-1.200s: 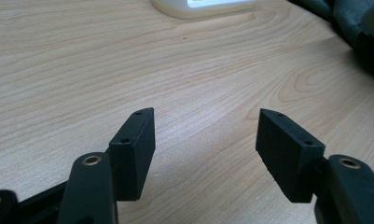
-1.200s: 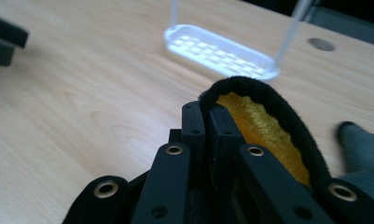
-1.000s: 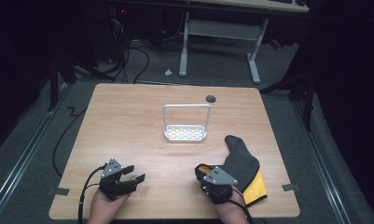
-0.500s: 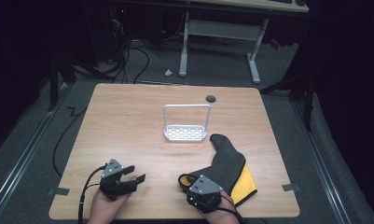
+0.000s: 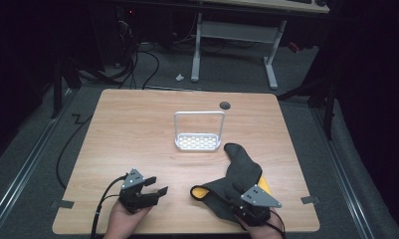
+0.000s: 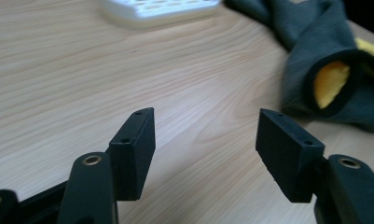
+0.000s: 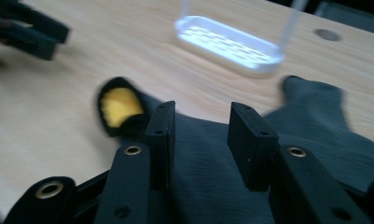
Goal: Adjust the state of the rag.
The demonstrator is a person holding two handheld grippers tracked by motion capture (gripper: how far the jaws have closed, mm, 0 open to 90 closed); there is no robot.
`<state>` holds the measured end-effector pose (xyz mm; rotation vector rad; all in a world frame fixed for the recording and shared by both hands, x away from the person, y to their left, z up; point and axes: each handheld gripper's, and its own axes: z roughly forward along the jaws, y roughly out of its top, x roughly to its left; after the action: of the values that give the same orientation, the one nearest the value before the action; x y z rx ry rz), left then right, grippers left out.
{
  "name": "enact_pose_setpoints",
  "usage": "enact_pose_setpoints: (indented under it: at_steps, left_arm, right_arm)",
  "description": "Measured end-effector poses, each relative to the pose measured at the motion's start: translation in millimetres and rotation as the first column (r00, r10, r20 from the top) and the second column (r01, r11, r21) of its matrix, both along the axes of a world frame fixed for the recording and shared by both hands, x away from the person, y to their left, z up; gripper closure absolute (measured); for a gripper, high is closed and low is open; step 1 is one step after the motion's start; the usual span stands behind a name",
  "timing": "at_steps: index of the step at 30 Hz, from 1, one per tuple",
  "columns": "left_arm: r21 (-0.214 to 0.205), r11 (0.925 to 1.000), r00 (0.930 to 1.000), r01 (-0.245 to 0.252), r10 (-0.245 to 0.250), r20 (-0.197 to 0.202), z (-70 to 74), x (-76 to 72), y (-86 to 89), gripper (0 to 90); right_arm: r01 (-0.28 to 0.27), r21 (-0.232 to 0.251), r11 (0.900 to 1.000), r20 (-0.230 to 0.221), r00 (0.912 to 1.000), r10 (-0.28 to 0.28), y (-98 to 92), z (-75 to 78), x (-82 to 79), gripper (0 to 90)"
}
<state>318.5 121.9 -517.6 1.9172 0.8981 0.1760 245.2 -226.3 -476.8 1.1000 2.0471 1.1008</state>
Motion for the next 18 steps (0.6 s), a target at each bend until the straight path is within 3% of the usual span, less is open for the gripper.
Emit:
enact_pose_setpoints:
  at_steps: [7, 12, 16, 18]
  left_arm:
    - [0.003, 0.9948, 0.9944, 0.102, -0.102, 0.028, 14.1, 6.4, -53.5, 38.9]
    - [0.000, 0.9818, 0.9809, 0.190, -0.190, 0.043, 27.2, 10.7, -96.2, 39.0]
    - [0.051, 0.9643, 0.9656, 0.260, -0.259, -0.019, 22.9, 14.0, -120.1, 43.1]
    - [0.066, 0.9590, 0.9609, 0.276, -0.273, -0.046, 19.9, 13.0, -123.8, 60.7]
  right_arm:
    - [0.096, 0.003, 0.9954, -0.029, 0.9950, -0.096, -32.5, -7.3, 12.7, 61.3]
    - [0.150, 0.006, 0.9887, -0.029, 0.9883, -0.150, -49.0, -8.4, 14.6, 61.5]
    - [0.181, 0.030, 0.9831, -0.045, 0.9828, -0.179, -59.1, -9.8, 16.2, 60.4]
    - [0.190, 0.033, 0.9813, -0.045, 0.9811, -0.188, -61.0, -11.0, 16.9, 59.5]
